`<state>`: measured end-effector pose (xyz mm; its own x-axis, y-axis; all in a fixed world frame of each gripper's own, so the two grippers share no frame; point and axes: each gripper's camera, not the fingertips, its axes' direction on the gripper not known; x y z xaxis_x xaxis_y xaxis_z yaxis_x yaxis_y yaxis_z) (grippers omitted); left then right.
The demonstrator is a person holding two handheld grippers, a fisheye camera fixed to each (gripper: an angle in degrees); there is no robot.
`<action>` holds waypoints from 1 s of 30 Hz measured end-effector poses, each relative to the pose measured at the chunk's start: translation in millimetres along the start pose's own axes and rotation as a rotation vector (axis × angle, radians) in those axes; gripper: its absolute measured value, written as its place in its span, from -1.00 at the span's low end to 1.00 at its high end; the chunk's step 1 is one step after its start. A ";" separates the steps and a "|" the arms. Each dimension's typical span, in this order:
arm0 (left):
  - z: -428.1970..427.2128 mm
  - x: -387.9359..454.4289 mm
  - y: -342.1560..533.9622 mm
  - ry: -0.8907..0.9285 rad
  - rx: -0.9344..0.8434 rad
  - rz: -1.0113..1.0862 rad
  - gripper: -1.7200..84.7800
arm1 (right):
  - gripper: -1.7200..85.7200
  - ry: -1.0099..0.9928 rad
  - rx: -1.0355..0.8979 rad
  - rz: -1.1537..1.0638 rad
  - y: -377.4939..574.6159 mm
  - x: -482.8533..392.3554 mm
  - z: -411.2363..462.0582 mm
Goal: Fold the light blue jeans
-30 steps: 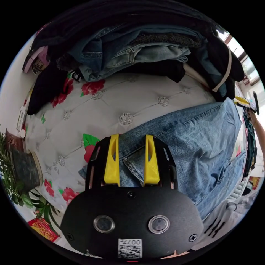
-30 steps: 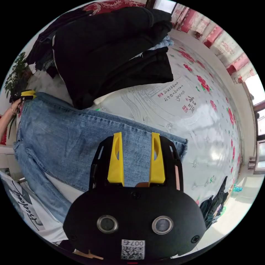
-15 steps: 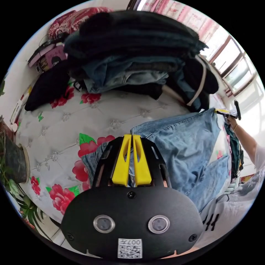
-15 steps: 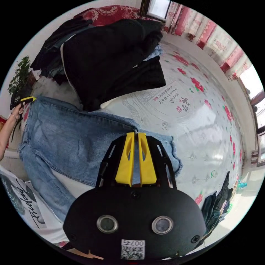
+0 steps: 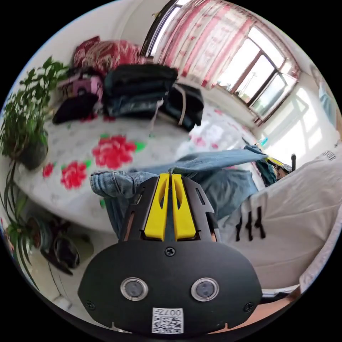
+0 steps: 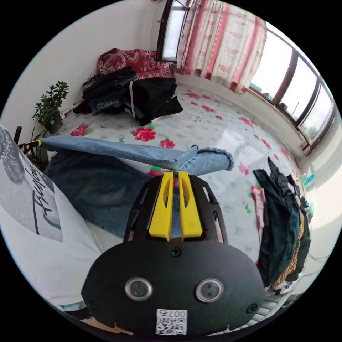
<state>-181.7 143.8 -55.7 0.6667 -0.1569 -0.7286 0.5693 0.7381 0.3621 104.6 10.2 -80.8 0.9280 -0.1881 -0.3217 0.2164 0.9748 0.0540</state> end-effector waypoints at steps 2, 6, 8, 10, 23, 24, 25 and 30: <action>77.3 1.9 52.4 -0.076 -0.229 -0.097 -0.98 | -0.92 -0.128 -0.209 0.254 73.2 8.3 44.5; 122.6 -11.6 67.4 -0.051 -0.313 -0.286 -0.98 | -0.88 -0.219 -0.205 0.508 137.0 28.7 56.9; 121.5 2.2 49.5 -0.076 -0.330 -0.217 -0.98 | -0.84 -0.185 -0.077 0.572 145.1 48.1 44.4; 122.4 19.4 38.5 -0.111 -0.364 -0.123 -0.98 | -0.82 -0.171 -0.034 0.572 138.9 60.9 43.8; 67.7 97.1 14.5 -0.173 -0.266 -0.093 -0.98 | -0.93 0.020 -0.254 0.470 66.3 79.1 155.5; 65.1 100.0 13.8 -0.175 -0.259 -0.090 -0.98 | -0.94 0.025 -0.207 0.483 70.1 84.1 144.8; 62.1 105.7 13.3 -0.180 -0.250 -0.086 -0.98 | -0.94 0.027 -0.073 0.523 83.7 95.1 116.9; 72.7 110.9 26.0 -0.176 -0.260 -0.162 -0.98 | -0.95 -0.101 0.043 0.732 172.2 135.8 82.6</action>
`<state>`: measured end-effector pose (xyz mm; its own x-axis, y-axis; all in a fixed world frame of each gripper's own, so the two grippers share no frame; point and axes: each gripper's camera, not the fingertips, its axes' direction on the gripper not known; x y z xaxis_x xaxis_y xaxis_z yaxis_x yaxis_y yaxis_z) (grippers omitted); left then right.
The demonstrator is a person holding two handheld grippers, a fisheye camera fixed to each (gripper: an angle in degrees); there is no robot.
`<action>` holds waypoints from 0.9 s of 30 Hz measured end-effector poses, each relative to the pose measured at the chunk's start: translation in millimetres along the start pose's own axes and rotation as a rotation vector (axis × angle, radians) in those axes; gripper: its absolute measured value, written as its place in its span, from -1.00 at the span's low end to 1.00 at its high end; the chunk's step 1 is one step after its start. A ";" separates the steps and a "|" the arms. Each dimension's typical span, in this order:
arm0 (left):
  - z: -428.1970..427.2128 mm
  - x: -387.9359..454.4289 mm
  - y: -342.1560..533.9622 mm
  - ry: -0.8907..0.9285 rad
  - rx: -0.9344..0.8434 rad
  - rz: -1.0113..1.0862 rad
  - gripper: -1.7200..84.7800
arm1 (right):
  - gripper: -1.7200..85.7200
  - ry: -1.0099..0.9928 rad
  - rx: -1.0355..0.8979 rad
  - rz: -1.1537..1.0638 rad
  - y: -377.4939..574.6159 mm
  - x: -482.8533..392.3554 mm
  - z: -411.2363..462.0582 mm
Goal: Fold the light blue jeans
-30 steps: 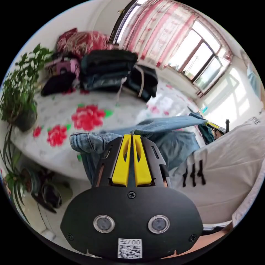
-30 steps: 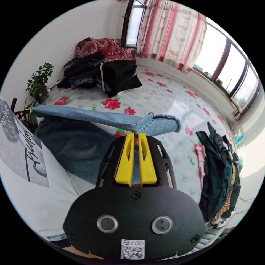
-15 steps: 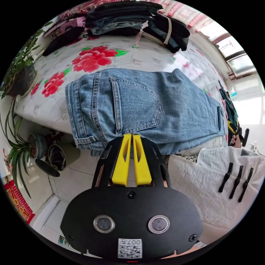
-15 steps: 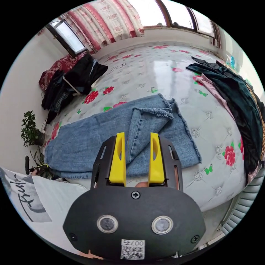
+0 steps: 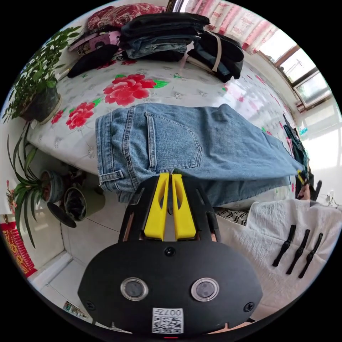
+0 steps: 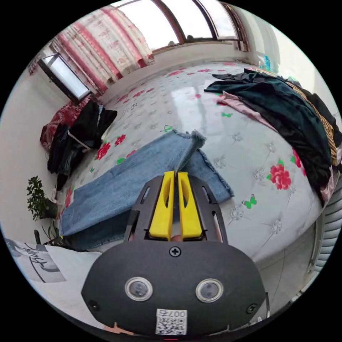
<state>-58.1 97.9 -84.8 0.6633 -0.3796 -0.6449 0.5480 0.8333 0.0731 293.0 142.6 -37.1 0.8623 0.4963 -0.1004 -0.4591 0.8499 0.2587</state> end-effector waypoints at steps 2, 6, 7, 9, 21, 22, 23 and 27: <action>6.9 -11.4 12.1 0.053 0.003 -0.091 -0.98 | -0.93 0.051 -0.122 0.154 22.6 39.2 14.4; -19.5 -5.5 27.9 0.088 0.070 -0.096 -0.98 | -0.88 -0.010 0.002 0.104 36.7 26.5 -6.6; -33.2 3.8 30.1 0.073 0.092 -0.068 -0.98 | -0.86 -0.055 0.007 0.018 32.2 3.1 -6.8; -54.0 19.2 30.6 0.047 0.122 -0.020 -0.98 | -0.83 -0.170 -0.017 -0.174 21.4 -47.5 -0.5; -168.0 70.0 3.8 0.108 0.219 0.272 -0.98 | -0.69 -0.547 -0.400 -1.521 143.7 -465.0 84.2; -174.3 66.6 2.5 0.137 0.232 0.278 -0.98 | -0.70 -0.500 -0.443 -1.574 161.6 -485.5 100.7; -179.3 62.4 2.6 0.151 0.235 0.285 -0.98 | -0.72 -0.414 -0.483 -1.602 175.4 -501.9 119.4; -194.3 36.3 27.1 0.085 0.218 0.281 -0.98 | -0.78 -0.386 -0.633 -1.500 170.0 -526.4 158.8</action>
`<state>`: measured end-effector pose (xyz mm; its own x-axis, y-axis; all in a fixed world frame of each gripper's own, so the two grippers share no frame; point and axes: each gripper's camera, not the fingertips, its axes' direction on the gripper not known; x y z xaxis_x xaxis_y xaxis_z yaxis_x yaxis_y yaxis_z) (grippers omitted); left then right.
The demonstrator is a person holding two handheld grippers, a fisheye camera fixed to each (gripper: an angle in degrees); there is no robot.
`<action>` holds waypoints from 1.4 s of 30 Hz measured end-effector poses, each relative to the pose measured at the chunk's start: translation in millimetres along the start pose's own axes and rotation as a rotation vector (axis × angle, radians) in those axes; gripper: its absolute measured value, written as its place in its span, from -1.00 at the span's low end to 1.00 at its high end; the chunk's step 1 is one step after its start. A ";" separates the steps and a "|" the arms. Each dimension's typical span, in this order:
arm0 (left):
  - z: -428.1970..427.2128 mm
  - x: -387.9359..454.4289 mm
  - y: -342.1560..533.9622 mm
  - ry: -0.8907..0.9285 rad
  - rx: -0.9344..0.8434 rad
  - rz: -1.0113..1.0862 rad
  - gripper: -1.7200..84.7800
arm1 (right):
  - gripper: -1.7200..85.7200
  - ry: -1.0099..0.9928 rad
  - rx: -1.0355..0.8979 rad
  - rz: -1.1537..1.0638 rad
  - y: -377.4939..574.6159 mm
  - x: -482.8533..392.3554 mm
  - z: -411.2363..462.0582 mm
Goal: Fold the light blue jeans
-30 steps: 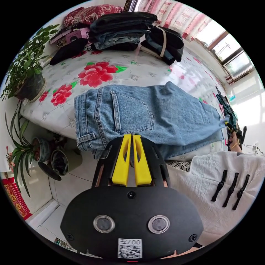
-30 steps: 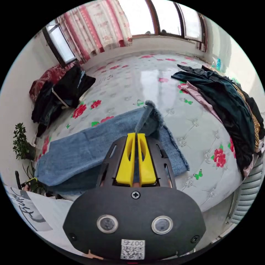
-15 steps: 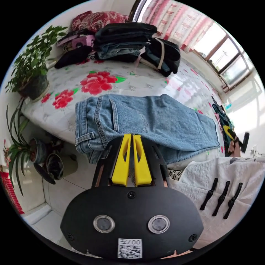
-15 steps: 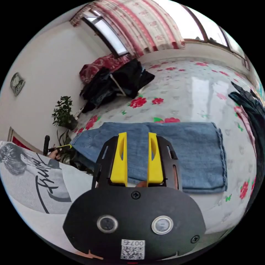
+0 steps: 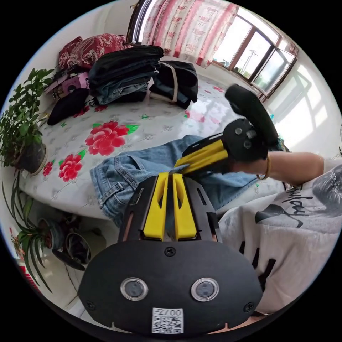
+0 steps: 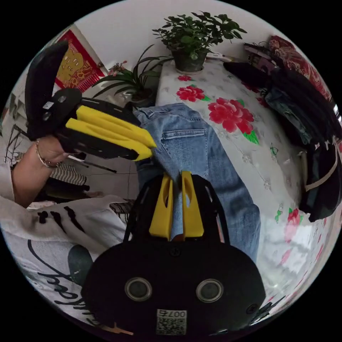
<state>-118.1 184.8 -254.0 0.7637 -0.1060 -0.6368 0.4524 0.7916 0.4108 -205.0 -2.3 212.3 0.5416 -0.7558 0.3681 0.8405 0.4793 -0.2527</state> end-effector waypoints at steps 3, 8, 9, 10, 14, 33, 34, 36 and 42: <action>-11.5 -34.3 51.4 -0.098 -0.054 -0.068 -0.98 | -0.83 -0.215 0.092 0.213 2.2 43.8 -10.8; 1.3 -87.4 98.8 0.097 -0.066 -0.208 -0.98 | -0.89 -0.423 0.244 0.434 27.9 96.5 -17.0; 2.2 -87.4 94.4 0.123 -0.044 -0.196 -0.98 | -0.90 -0.423 0.246 0.435 28.2 97.1 -17.1; 7.3 -88.0 81.9 0.129 -0.032 -0.172 -0.98 | -0.90 -0.430 0.242 0.422 27.0 96.7 -17.0; 16.7 -121.9 27.6 -0.002 -0.030 -0.192 -0.98 | -0.92 -0.398 0.247 0.332 21.9 81.7 -25.7; -144.0 -384.2 212.2 0.163 0.275 -1.014 -0.84 | -0.96 -0.413 -0.119 -0.095 2.1 0.9 58.4; -151.1 -385.6 225.4 0.206 0.301 -1.016 -0.80 | -0.96 -0.368 -0.058 -0.040 10.9 13.2 47.0; -156.0 -383.2 231.9 0.253 0.315 -0.989 -0.73 | -0.95 -0.328 0.008 0.073 32.1 34.8 34.8; -92.7 -388.7 203.4 0.478 0.204 -1.018 -0.59 | -0.95 -0.090 0.069 0.514 142.4 81.6 21.2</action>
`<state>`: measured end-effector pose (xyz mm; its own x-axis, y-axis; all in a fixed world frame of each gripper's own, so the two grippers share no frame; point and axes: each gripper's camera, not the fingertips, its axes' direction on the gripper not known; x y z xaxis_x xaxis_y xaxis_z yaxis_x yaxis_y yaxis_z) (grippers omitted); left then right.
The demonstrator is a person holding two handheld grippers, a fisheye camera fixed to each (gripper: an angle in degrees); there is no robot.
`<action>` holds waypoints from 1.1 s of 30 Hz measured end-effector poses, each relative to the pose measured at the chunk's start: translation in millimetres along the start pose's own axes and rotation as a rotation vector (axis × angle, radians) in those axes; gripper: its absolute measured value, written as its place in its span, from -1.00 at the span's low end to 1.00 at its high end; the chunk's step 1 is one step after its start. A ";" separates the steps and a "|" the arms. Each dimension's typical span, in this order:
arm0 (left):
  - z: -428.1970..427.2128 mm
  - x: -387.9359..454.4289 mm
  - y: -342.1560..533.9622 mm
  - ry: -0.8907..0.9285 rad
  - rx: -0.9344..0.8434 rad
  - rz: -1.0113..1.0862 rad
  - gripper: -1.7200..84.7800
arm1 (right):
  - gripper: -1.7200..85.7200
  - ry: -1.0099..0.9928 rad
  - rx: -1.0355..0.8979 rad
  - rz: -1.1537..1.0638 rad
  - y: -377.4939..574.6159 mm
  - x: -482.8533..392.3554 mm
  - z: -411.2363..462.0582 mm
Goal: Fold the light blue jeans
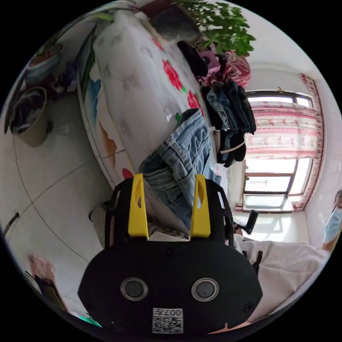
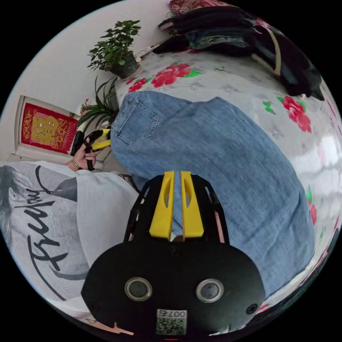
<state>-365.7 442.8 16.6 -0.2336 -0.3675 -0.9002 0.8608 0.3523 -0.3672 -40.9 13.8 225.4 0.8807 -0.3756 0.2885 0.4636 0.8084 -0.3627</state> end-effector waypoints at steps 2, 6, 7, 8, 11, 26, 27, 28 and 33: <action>7.5 35.3 -13.4 -0.092 0.024 0.026 -0.70 | -0.95 0.067 0.032 0.222 36.9 28.4 -5.5; 25.1 158.1 -42.2 -0.262 0.022 0.370 -0.83 | -0.94 0.180 0.004 0.393 72.8 44.3 8.1; 29.2 182.7 -58.4 -0.209 0.047 0.427 -0.84 | -0.94 0.211 -0.001 0.405 75.9 45.4 16.3; 38.4 198.6 -82.7 -0.172 0.054 0.439 -0.84 | -0.93 0.229 0.066 0.404 76.0 43.3 13.9; 79.2 217.4 -145.0 -0.267 0.062 0.430 -0.85 | -0.92 0.164 0.110 0.425 61.6 46.7 10.1; 190.5 197.6 -167.8 -0.617 0.012 0.381 -0.85 | -0.82 0.368 0.443 1.227 294.6 132.6 -105.7; 192.7 196.8 -169.2 -0.619 0.007 0.375 -0.85 | -0.82 0.359 0.425 1.234 298.1 136.9 -103.6; 195.9 194.5 -171.2 -0.617 0.002 0.357 -0.85 | -0.83 0.339 0.380 1.238 301.3 144.6 -97.6; 208.0 184.2 -174.3 -0.615 -0.003 0.311 -0.85 | -0.92 0.365 0.296 1.143 292.5 142.9 -97.3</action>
<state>-464.7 134.7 -36.6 0.3237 -0.6701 -0.6679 0.8449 0.5225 -0.1147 230.0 152.4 74.3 0.7631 0.5473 -0.3438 -0.5874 0.8091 -0.0158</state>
